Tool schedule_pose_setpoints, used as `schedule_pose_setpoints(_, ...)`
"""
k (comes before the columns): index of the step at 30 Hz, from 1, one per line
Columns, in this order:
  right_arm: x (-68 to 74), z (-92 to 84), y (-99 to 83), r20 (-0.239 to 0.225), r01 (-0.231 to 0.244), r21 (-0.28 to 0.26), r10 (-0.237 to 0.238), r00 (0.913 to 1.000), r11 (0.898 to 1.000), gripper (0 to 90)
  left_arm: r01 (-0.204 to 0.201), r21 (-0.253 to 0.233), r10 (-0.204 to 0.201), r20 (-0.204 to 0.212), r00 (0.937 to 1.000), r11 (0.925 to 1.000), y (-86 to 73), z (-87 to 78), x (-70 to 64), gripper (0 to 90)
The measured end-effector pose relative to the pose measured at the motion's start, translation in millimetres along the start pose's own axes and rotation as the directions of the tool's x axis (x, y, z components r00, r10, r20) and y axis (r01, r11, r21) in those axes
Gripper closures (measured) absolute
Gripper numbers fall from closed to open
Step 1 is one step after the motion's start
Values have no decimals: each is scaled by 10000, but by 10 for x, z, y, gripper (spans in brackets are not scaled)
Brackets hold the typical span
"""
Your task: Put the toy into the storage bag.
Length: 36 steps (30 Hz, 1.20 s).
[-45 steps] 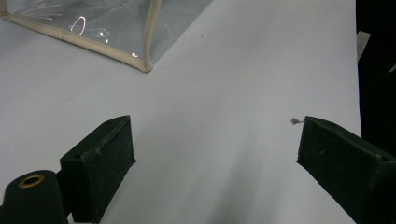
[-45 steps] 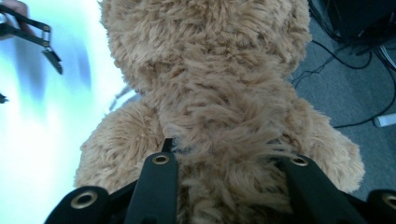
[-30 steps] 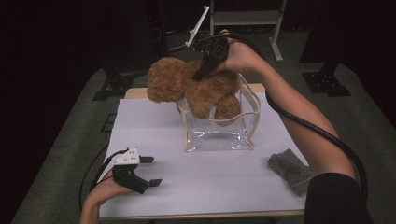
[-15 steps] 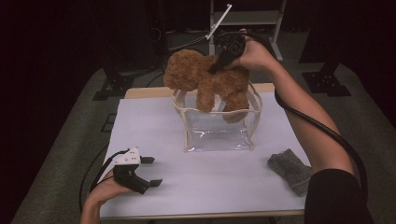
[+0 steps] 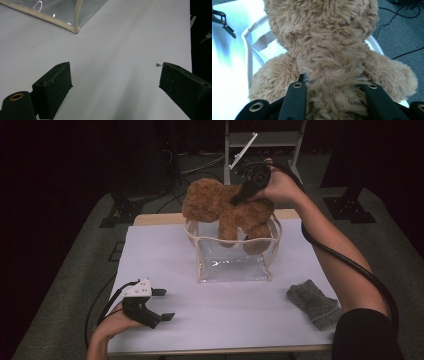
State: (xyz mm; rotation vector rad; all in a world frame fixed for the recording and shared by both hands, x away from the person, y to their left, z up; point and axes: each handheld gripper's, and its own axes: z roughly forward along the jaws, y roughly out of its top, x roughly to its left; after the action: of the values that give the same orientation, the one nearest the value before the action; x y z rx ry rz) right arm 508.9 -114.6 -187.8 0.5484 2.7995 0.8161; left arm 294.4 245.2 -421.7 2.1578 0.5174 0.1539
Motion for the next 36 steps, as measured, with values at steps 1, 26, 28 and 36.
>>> schedule_pose_setpoints(1, 27, 13, -10, -6, 51, 9, -51, 10000, 10000, 678, 14, 0, -14, 1, 10000, 10000, -1, -1, 0, 97)
schedule_pose_setpoints(26, 125, 482, -385, -907, -177, 826, 252, 9956, 9964, 674, 14, 23, -14, 27, 10000, 10000, -11, 4, -7, 97)
schedule_pose_setpoints(28, 119, 524, -408, -969, -236, 919, 325, 9948, 9955, 673, 17, 76, -18, 52, 10000, 10000, -13, 3, -8, 97)
schedule_pose_setpoints(36, 107, 716, -494, -1112, -446, 1284, 591, 9920, 9907, 659, 30, 74, -30, 53, 10000, 10000, -17, 3, -8, 97)
